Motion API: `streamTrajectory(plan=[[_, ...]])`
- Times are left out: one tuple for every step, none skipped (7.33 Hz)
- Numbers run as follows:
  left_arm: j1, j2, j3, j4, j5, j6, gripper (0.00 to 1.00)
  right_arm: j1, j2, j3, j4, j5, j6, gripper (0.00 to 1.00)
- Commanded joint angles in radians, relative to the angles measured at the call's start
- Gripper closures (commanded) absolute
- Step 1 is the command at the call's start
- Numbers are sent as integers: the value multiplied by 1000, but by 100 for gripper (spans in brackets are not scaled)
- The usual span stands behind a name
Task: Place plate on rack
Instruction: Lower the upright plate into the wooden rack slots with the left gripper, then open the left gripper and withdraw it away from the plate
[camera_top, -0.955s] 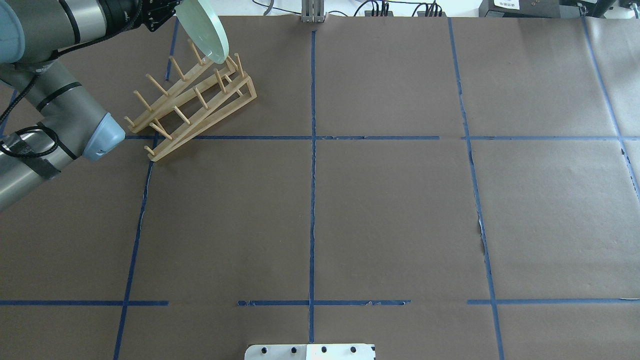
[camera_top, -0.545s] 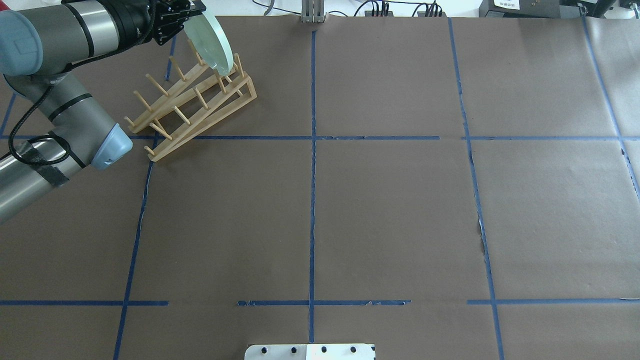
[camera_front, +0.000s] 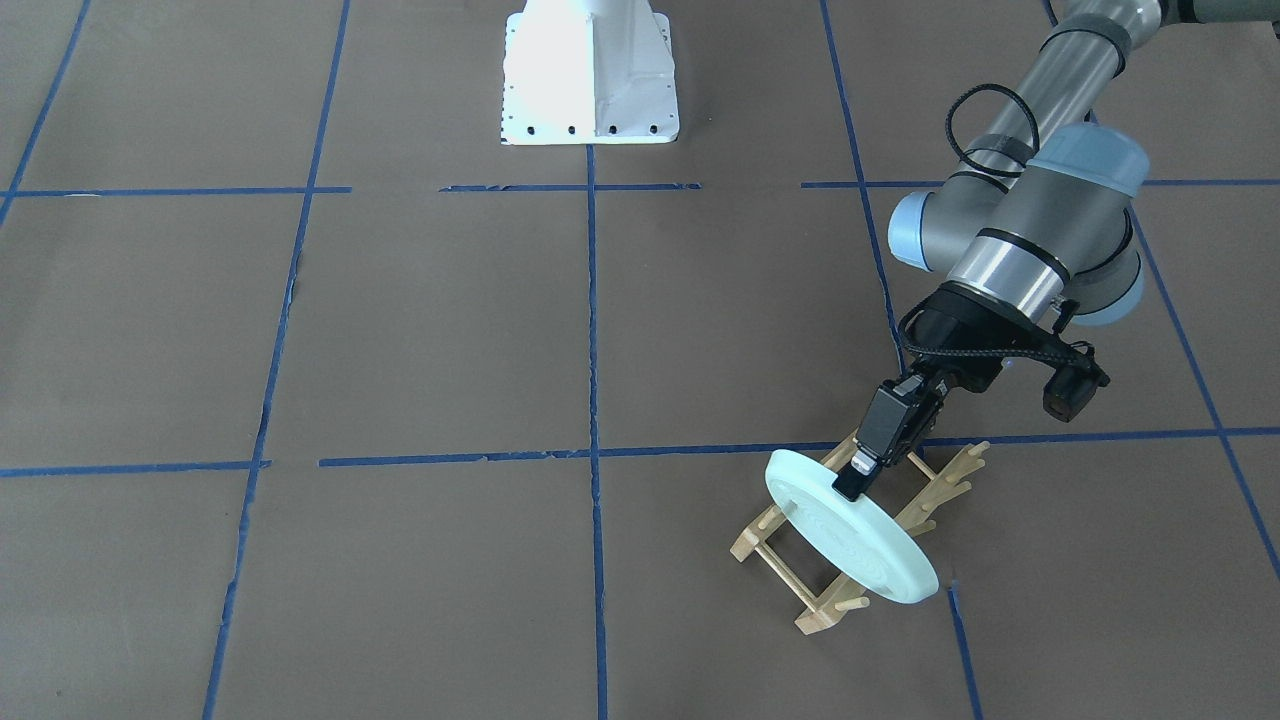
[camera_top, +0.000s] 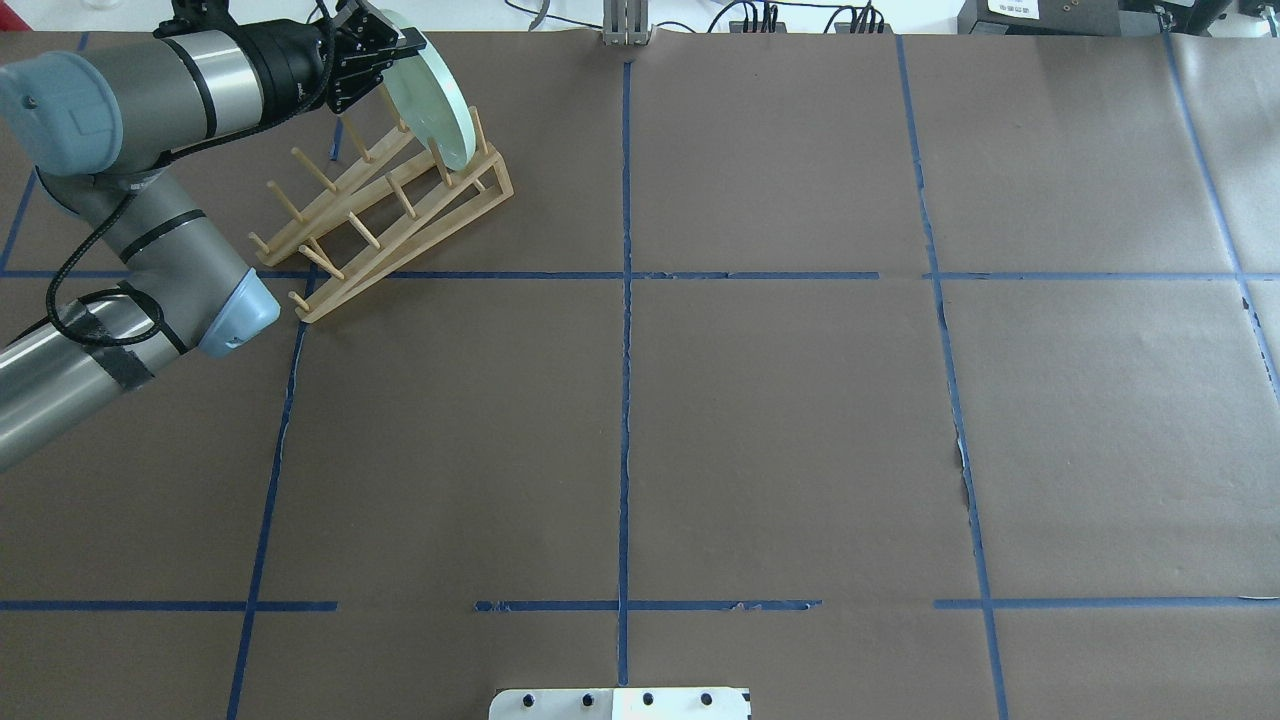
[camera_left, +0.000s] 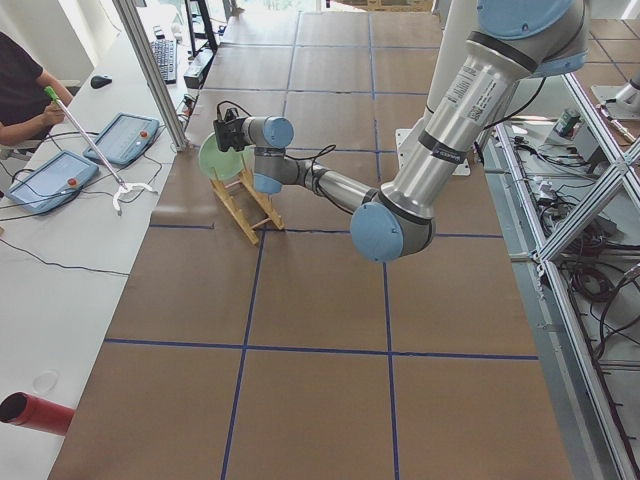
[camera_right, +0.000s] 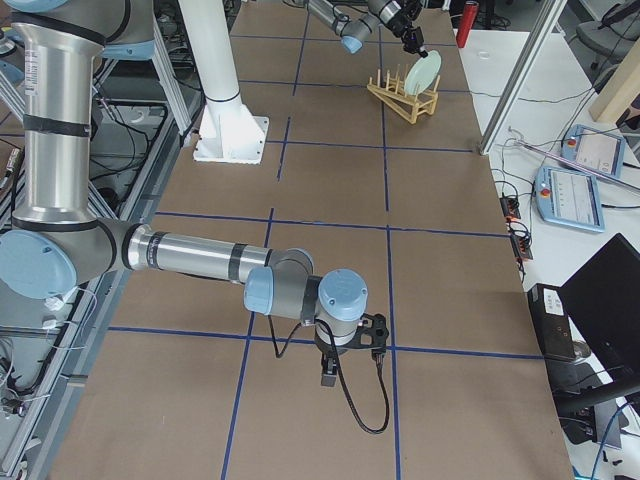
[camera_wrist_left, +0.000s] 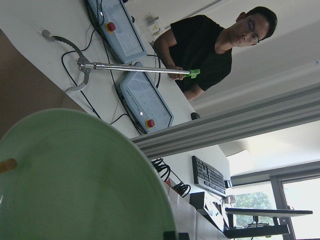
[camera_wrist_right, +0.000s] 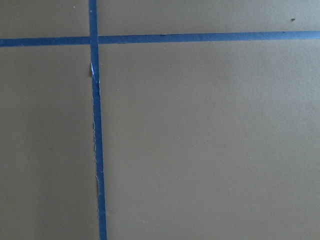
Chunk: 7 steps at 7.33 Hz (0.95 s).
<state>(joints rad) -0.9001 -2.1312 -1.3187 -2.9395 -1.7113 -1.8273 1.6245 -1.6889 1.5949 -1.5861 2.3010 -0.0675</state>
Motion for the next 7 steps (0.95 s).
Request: streamTrajectory(plan=[[3,-1,9,-1,1,22,79,0,0,-1,0,0,0,0],[3,-1,4,0,2,22,1,0,0,0,0,0,0,0],[0,-3,-20,10,2,26,0,0,0,0,0,0,0,0],[-25,8,-66,29,-7,29,0,0,0,0,0,0,0,0],[-72,33,-112,168,-104,75,0,0,0,0,0,0,0,0],[-144,48,-116,289,-289,223,0,0,0,0,0,0,0,0],[-236,103,-122,394,-456,376,0,0,0,0,0,0,0,0]])
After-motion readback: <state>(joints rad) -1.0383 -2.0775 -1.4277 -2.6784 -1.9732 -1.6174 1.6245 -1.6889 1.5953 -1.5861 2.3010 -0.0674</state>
